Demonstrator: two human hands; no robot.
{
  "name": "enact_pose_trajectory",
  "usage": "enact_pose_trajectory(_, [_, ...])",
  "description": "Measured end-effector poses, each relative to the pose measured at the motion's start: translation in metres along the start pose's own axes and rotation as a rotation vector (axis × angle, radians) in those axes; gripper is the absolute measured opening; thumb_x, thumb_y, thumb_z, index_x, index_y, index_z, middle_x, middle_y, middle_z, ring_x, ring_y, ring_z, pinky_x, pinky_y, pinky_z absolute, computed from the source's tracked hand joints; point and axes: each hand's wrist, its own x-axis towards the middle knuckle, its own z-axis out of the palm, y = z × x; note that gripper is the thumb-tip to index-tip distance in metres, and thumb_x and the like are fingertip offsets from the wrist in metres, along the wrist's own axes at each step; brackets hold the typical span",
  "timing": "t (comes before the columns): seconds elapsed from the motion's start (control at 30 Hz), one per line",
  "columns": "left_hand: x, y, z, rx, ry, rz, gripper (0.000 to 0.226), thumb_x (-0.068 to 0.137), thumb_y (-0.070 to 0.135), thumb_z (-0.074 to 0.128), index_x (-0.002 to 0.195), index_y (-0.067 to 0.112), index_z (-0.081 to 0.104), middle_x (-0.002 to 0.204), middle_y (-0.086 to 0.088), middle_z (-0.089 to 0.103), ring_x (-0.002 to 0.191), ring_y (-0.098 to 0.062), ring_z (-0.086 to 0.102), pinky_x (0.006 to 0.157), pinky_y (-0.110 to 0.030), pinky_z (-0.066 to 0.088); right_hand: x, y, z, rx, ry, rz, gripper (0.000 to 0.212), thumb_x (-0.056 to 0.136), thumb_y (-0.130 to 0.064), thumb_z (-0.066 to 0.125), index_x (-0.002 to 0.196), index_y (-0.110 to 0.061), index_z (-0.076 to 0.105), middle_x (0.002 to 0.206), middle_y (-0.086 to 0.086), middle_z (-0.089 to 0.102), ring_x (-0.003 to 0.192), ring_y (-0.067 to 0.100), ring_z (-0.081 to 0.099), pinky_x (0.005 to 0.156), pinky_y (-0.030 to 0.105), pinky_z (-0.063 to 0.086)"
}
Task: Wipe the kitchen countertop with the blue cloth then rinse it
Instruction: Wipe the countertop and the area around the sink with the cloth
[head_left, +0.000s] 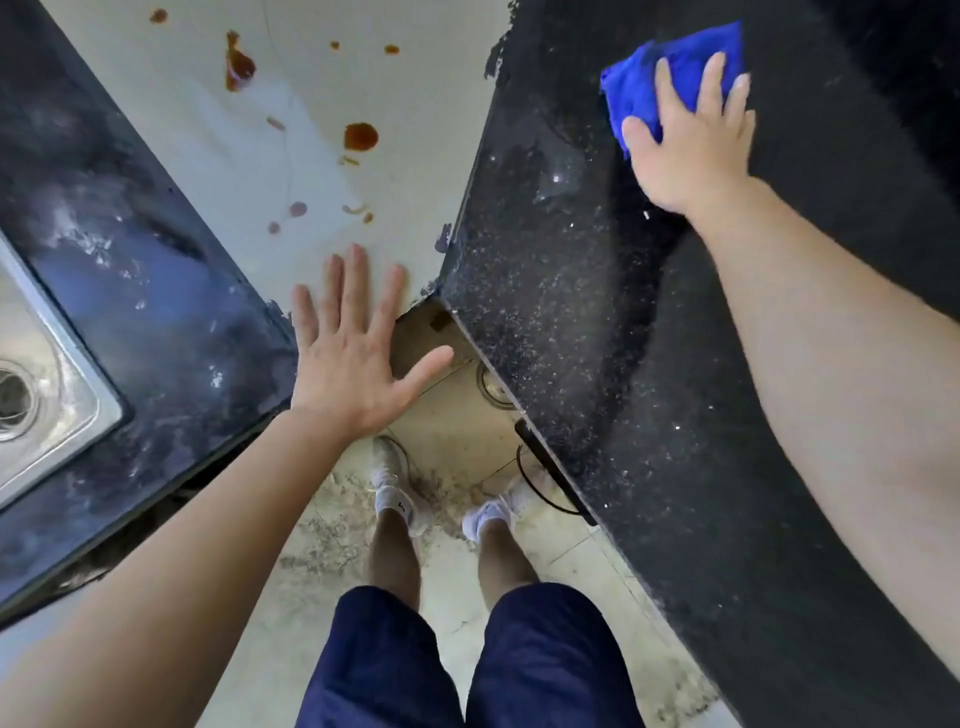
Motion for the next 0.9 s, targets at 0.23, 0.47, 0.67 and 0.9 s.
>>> enact_pose_trajectory(0.23, [-0.002, -0.002, -0.007, -0.081, -0.037, 0.005, 0.084, 0.088, 0.079, -0.006, 0.157, 0.032, -0.014, 0.161, -0.007, -0.029, 0.147, -0.023, -0.032, 0.119, -0.058, -0.011, -0.089, -0.075, 0.040, -0.052, 0.070, -0.426, 0.064, 0.101, -0.053, 0.028, 0.159, -0.026, 0.022, 0.166, 0.018, 0.005, 0.151, 0.046, 0.001, 0.122, 0.059, 0.007])
enact_pose_trajectory(0.47, [0.000, -0.002, -0.004, -0.082, -0.022, 0.011, 0.088, 0.089, 0.080, 0.003, 0.158, 0.028, -0.009, 0.163, -0.010, -0.024, 0.149, -0.027, -0.025, 0.119, -0.061, -0.007, -0.156, 0.025, 0.049, -0.141, -0.062, -0.844, 0.061, 0.100, -0.052, 0.042, 0.156, -0.032, 0.030, 0.168, 0.007, 0.009, 0.154, 0.035, 0.000, 0.124, 0.055, 0.009])
enact_pose_trajectory(0.67, [-0.001, 0.000, -0.007, -0.005, -0.043, 0.004, 0.103, 0.081, 0.091, 0.010, 0.157, 0.027, -0.016, 0.161, -0.012, -0.028, 0.147, -0.028, -0.030, 0.119, -0.062, -0.008, -0.022, -0.031, 0.023, -0.050, 0.126, -0.427, 0.065, 0.099, -0.057, 0.032, 0.158, -0.030, 0.026, 0.167, 0.014, 0.010, 0.151, 0.044, 0.007, 0.121, 0.059, 0.011])
enact_pose_trajectory(0.9, [-0.001, 0.000, -0.011, -0.009, -0.070, -0.002, 0.098, 0.084, 0.089, 0.015, 0.155, 0.031, -0.020, 0.160, -0.009, -0.032, 0.146, -0.026, -0.034, 0.119, -0.061, -0.011, -0.062, -0.110, 0.047, 0.039, 0.184, -0.243, 0.064, 0.100, -0.054, 0.027, 0.158, -0.028, 0.023, 0.167, 0.016, 0.008, 0.152, 0.044, 0.002, 0.122, 0.058, 0.007])
